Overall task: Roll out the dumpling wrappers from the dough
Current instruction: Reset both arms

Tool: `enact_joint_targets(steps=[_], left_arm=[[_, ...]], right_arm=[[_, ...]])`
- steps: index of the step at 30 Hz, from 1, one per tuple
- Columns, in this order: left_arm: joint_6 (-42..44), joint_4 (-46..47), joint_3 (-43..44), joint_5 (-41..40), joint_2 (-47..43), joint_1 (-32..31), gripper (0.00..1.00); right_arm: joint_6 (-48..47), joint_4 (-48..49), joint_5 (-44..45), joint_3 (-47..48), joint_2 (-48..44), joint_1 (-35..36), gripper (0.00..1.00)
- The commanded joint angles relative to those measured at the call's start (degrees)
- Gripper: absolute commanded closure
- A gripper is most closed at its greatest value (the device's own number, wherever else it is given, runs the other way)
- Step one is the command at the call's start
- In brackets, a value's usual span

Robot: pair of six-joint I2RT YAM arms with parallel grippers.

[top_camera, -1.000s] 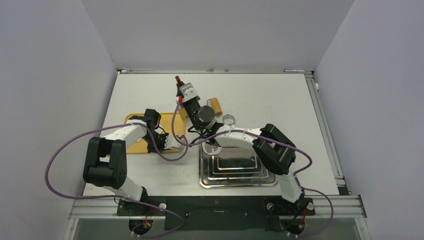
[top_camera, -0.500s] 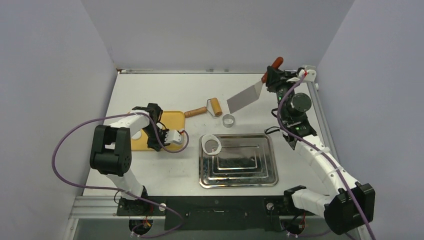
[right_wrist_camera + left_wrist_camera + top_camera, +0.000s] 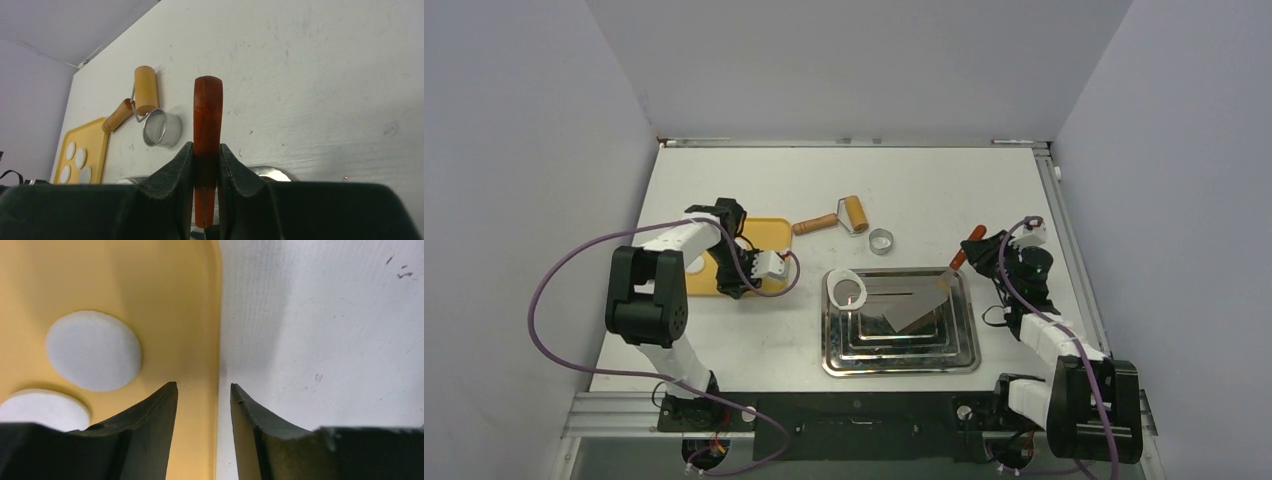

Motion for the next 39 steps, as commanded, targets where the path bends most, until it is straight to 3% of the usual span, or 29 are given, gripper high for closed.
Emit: enact_joint_targets(steps=[1,5,6,7,9,12,15,17,21,24,32,36,39], left_arm=[[0.1,-0.8,4.6,6.1,-5.2,0.5,0.55],[-1.1,-2.8,7.5,12.1,-8.6,0.6,0.39],[-1.8,-3.3,8.2,14.2,-9.4,0.6,0.26],[-2.8,-3.6,8.9,16.5,-10.3,0.6,0.05],[-6.3,-3.0,9.9,21.0,-12.0,0.7,0.04],[-18.9,3.5,10.1,28.7,-15.2,1.9,0.04],[-45.5,21.7,5.5,33.4,-20.2,6.3,0.04],[-58.9,32.1,2.0,33.6,-22.2,9.6,0.04],[-77.2,48.6,-8.5,18.2,-27.6,10.0,0.04],[-82.3,59.5,-18.4,6.8,-31.9,9.9,0.04],[-83.0,90.5,-46.2,-12.6,-42.6,9.4,0.04],[-80.5,106.5,-56.1,-17.7,-44.6,7.8,0.04],[-80.0,108.6,-58.0,-17.1,-45.4,5.3,0.04]], right_arm=[[1.9,14.1,-5.2,-0.8,2.9,-2.2,0.80],[-0.6,7.9,-0.3,-0.1,1.0,-3.0,0.50],[-2.5,4.9,2.4,0.5,0.1,-3.0,0.44],[-3.9,1.8,4.1,1.2,-1.1,-3.0,0.40],[-6.5,-4.7,7.5,2.6,-3.6,-3.1,0.36],[-10.4,-12.9,12.6,5.5,-8.3,-3.0,0.32],[-15.5,-19.0,20.8,9.0,-12.1,-2.4,0.27],[-20.1,-20.1,29.2,10.7,-13.7,-1.3,0.25],[-32.6,-12.9,40.8,9.8,-13.4,2.1,0.25],[-38.9,-4.4,42.6,7.0,-11.4,3.9,0.25],[-40.5,16.0,32.4,-4.1,-10.8,3.9,0.26],[-40.2,19.9,25.9,-6.5,-9.4,3.9,0.26],[-37.3,22.1,24.6,-8.8,-10.2,3.8,0.27]])
